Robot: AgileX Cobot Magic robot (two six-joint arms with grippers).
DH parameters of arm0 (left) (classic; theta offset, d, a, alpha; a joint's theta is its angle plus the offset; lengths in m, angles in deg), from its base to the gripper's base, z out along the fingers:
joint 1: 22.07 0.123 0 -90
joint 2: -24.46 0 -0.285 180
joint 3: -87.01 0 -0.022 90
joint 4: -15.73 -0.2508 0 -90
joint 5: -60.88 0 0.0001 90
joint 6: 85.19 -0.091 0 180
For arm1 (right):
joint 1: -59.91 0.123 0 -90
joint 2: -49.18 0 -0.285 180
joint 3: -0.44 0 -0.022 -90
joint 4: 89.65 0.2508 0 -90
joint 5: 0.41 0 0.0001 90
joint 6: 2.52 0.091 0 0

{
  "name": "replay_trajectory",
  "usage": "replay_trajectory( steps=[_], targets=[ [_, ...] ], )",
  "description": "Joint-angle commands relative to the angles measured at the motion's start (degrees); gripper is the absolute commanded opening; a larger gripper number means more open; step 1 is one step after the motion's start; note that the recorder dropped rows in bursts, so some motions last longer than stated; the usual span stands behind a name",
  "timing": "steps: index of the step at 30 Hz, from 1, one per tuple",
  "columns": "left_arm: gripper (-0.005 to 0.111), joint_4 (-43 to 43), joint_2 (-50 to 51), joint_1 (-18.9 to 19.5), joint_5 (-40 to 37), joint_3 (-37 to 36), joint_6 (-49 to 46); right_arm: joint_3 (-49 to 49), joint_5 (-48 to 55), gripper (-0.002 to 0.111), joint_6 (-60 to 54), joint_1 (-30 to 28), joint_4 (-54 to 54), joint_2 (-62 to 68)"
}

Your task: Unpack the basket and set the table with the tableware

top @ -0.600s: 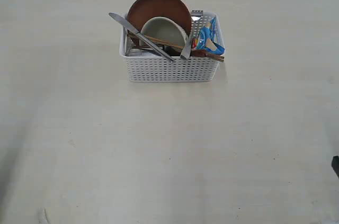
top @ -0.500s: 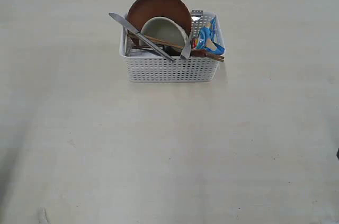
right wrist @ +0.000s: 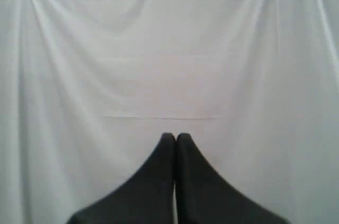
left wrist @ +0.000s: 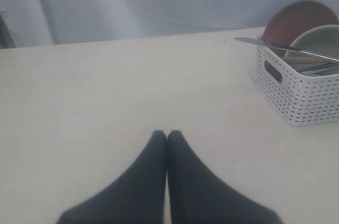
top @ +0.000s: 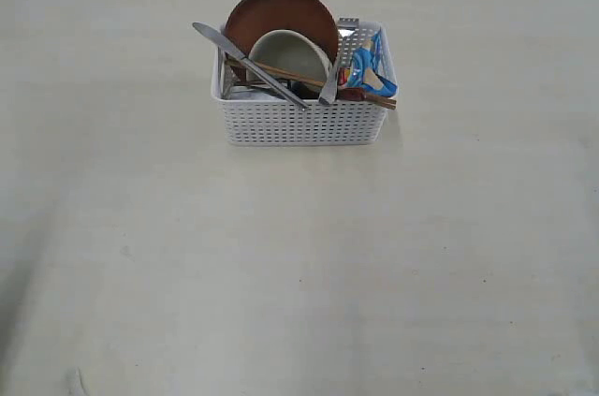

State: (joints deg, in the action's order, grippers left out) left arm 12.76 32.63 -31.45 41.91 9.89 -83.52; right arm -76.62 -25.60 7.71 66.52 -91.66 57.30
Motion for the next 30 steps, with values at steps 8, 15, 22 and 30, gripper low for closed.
replay_trajectory(
  steps=[8, 15, 22, 30],
  targets=[
    [0.0, 0.1, -0.4, 0.1, 0.6, -0.1, 0.1, -0.2, 1.6, -0.001, 27.5, 0.3, -0.1, -0.3],
    [0.0, 0.1, -0.4, 0.1, 0.6, -0.1, 0.1, 12.6, 20.1, 0.0, 41.2, 0.3, -23.3, 0.6],
    [0.0, 0.1, -0.4, 0.1, 0.6, -0.1, 0.1, 31.1, 41.9, 0.047, 33.5, 13.1, -23.6, 25.0],
    [0.0, 0.1, -0.4, 0.1, 0.6, -0.1, 0.1, 52.3, 74.9, 0.046, 16.2, 23.4, -23.1, 49.9]
  ],
)
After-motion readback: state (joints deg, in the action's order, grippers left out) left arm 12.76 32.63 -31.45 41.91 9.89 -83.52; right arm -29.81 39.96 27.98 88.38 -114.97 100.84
